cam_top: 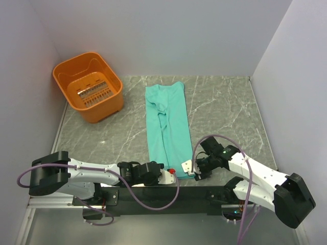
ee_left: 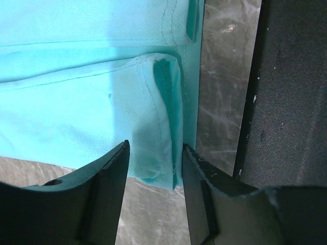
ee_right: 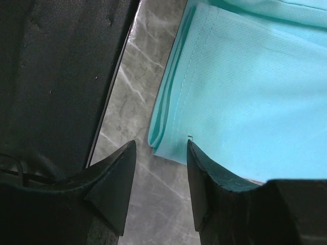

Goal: Fold and stack the t-shirts
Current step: Fold the tshirt

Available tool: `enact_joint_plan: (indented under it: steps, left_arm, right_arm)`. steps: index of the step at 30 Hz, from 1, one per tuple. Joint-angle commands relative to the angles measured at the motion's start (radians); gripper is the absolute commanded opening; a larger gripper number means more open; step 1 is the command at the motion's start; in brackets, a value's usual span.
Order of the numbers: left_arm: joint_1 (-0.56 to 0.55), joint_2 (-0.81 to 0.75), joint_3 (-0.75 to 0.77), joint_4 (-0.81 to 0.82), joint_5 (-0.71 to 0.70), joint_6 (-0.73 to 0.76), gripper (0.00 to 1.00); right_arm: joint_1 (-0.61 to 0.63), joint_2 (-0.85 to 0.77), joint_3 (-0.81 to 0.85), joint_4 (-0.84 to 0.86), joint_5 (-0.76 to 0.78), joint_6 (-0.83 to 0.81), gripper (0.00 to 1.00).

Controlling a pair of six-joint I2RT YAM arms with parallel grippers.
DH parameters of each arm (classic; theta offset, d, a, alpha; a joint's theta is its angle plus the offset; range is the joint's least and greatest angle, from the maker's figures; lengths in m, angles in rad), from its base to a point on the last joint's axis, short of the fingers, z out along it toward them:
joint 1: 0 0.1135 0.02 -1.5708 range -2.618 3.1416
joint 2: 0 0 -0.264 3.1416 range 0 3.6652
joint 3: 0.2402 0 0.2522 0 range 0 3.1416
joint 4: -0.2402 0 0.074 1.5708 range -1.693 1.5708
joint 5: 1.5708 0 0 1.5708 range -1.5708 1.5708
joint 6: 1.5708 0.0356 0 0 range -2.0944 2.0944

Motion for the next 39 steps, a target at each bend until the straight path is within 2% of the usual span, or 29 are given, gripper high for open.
enact_joint_plan:
  steps: [1,8,12,16,24,29,32,34,36,38,39]
  left_arm:
    - [-0.005,-0.012,-0.016,-0.01,-0.001,-0.004,0.51]
    - [-0.007,0.029,-0.006,-0.019,0.031,0.014,0.49]
    - [-0.013,0.009,-0.009,-0.027,0.048,0.022,0.62]
    - [-0.016,-0.058,-0.016,-0.037,0.077,0.031,0.66]
    - [-0.016,-0.064,-0.015,-0.093,0.136,0.05,0.66]
    - [-0.016,0.023,-0.018,-0.082,0.107,0.053,0.63]
    - [-0.016,0.094,-0.021,-0.07,0.079,0.051,0.53]
    - [-0.016,0.136,-0.012,-0.065,0.074,0.051,0.35]
    - [-0.016,0.15,-0.009,-0.059,0.067,0.051,0.21]
    - [-0.016,0.144,-0.009,-0.056,0.053,0.051,0.12]
    - [-0.016,0.137,-0.01,-0.054,0.047,0.051,0.02]
  right_arm:
    - [0.002,-0.005,-0.015,0.027,-0.011,-0.012,0.52]
    - [0.053,0.024,-0.038,0.105,0.042,0.042,0.52]
    - [0.065,0.038,-0.032,0.121,0.055,0.068,0.51]
    - [0.071,0.043,-0.035,0.13,0.059,0.08,0.49]
    - [0.071,0.05,-0.032,0.139,0.064,0.102,0.45]
    - [0.071,0.056,-0.029,0.142,0.068,0.111,0.38]
    - [0.071,0.056,-0.029,0.147,0.07,0.12,0.32]
    - [0.071,0.057,-0.029,0.15,0.073,0.131,0.27]
    - [0.071,0.057,-0.027,0.147,0.073,0.137,0.21]
    - [0.07,0.053,-0.027,0.147,0.065,0.145,0.15]
    - [0.065,0.05,-0.024,0.141,0.059,0.146,0.12]
